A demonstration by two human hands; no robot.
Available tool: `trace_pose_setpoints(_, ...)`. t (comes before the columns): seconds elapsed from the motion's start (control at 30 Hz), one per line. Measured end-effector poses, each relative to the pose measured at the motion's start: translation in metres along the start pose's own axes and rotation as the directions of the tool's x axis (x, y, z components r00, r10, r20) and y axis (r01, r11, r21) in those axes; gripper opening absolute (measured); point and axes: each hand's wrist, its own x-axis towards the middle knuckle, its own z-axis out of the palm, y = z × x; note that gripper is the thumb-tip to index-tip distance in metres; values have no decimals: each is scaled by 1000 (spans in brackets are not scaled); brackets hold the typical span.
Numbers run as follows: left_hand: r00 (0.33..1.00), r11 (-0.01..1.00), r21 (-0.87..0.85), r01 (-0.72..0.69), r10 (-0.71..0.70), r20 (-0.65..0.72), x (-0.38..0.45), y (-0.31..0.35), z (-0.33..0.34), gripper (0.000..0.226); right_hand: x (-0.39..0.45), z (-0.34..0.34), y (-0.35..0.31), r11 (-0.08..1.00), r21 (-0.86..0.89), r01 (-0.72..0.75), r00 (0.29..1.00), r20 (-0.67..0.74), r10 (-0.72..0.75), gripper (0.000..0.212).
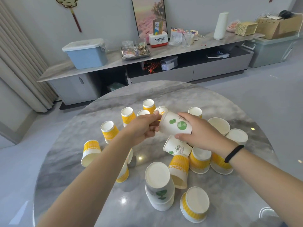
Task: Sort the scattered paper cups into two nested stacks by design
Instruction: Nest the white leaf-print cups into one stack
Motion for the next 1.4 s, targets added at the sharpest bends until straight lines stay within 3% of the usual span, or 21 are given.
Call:
trace_pose_setpoints(0.07,994,999,22,28,-25,-109,9,-9,4,27,0,-8,5,999,-33,-34,998,-46,33,76)
trace_pose_setpoints(0.13,978,956,275,102,-46,-202,15,-23,3,17,0,-13,7,998,-36,-45,997,-67,43,74)
trace_pose_setpoints(0.2,985,834,534,141,-62,-163,17,-39,5,10,0,-17,9,998,-47,-53,996,-74,49,73)
trace_pose_setpoints(0.27,991,784,607,130,-90,-95,20,-52,9,11,-1,-19,12,995,-71,-63,996,-71,58,74)
trace_pose_setpoints(0.47,983,808,583,77,36,-180,22,-45,0,19,-4,-22,18,992,-92,-87,996,-36,84,77)
trace_pose_setpoints(0.57,933,829,559,-5,204,-296,11,-16,-12,19,-4,-23,19,994,-75,-82,997,-11,81,76)
trace_pose_setpoints(0.67,893,901,422,-105,272,-359,3,8,-10,18,-3,-24,18,998,-18,-67,997,24,67,75)
trace_pose_setpoints(0.87,967,960,240,-142,186,-173,0,26,26,21,-2,-37,16,978,205,-32,999,-7,34,71)
trace_pose_setpoints(1.03,997,989,129,-66,69,-19,10,27,53,24,1,-38,24,994,106,-38,998,-46,43,75)
trace_pose_setpoints(1.1,998,990,139,-35,42,-48,17,21,50,28,2,-39,32,997,21,-71,996,-50,72,77)
trace_pose_setpoints(1.17,986,924,382,-19,79,-144,27,7,44,23,1,-41,36,993,-48,-104,994,-39,102,78)
trace_pose_setpoints(1.23,984,749,663,13,109,-142,34,-10,38,23,1,-43,37,989,-91,-118,993,1,118,77)
trace_pose_setpoints(1.3,995,620,782,62,27,-100,39,-27,32,39,0,-42,38,982,-149,-113,990,62,124,76)
trace_pose_setpoints(1.4,997,540,839,61,5,-76,44,-36,24,16,1,-39,41,971,-201,-129,982,111,154,77)
